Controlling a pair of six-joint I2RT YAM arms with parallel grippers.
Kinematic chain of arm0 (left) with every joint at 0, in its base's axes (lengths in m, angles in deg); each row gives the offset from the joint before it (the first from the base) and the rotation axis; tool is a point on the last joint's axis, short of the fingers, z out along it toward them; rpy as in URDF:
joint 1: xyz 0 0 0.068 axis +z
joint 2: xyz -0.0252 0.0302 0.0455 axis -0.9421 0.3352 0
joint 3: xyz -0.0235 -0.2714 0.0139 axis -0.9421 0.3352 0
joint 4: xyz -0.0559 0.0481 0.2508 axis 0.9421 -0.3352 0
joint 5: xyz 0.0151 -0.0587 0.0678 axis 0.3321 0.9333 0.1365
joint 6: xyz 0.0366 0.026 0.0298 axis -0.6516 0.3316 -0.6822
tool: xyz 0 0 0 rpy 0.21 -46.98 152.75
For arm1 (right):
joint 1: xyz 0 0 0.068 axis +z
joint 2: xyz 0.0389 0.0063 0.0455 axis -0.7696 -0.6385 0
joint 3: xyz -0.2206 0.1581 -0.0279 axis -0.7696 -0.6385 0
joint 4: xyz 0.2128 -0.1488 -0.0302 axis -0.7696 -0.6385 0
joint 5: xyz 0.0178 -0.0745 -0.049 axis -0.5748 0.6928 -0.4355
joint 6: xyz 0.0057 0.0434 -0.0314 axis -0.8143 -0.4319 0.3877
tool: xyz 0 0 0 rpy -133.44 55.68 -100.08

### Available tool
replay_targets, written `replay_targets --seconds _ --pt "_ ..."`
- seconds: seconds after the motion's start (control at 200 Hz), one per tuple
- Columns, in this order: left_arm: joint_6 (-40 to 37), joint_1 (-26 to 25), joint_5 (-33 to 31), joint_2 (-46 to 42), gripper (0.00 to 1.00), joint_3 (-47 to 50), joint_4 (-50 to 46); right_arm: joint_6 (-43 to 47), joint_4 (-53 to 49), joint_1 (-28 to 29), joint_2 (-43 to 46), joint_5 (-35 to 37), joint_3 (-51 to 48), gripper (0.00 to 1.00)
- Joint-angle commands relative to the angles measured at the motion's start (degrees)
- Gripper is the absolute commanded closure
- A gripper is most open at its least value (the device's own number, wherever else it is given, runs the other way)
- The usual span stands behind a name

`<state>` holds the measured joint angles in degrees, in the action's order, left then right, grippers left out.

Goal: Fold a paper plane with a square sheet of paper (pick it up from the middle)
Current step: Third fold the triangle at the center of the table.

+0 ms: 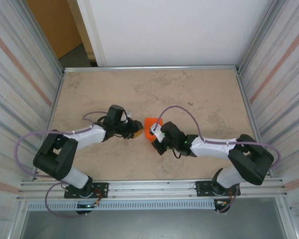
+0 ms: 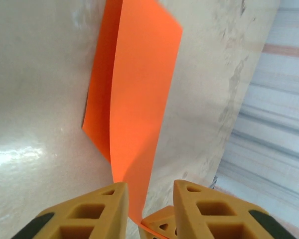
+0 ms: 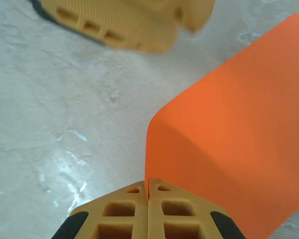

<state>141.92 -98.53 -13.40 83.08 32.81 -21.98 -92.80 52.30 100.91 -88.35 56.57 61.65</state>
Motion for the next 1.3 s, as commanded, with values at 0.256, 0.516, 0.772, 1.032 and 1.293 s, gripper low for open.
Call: replay_targets --seconds 0.256,0.516,0.772,1.032,1.293 --pt "-9.73 -0.57 1.40 6.81 0.70 -10.02 -3.40 -6.94 -0.49 -6.85 -1.29 -19.85 -0.08 1.00" --pt "-13.43 -1.67 4.01 20.63 0.80 -20.36 -7.68 -9.29 -0.43 -8.20 -5.69 -22.13 1.03 1.00" --pt "-19.04 -2.10 2.89 28.45 0.87 -27.28 -17.18 -11.91 0.36 -10.27 -8.35 -23.55 1.70 1.00" --pt "-23.37 -2.12 0.54 31.90 0.91 -30.14 -25.38 -14.43 0.61 -11.89 -8.18 -22.41 2.59 1.00" --pt "-24.86 -2.31 -0.62 33.60 0.91 -31.96 -28.57 -14.98 -2.95 -12.41 -7.41 -16.48 3.21 1.00"
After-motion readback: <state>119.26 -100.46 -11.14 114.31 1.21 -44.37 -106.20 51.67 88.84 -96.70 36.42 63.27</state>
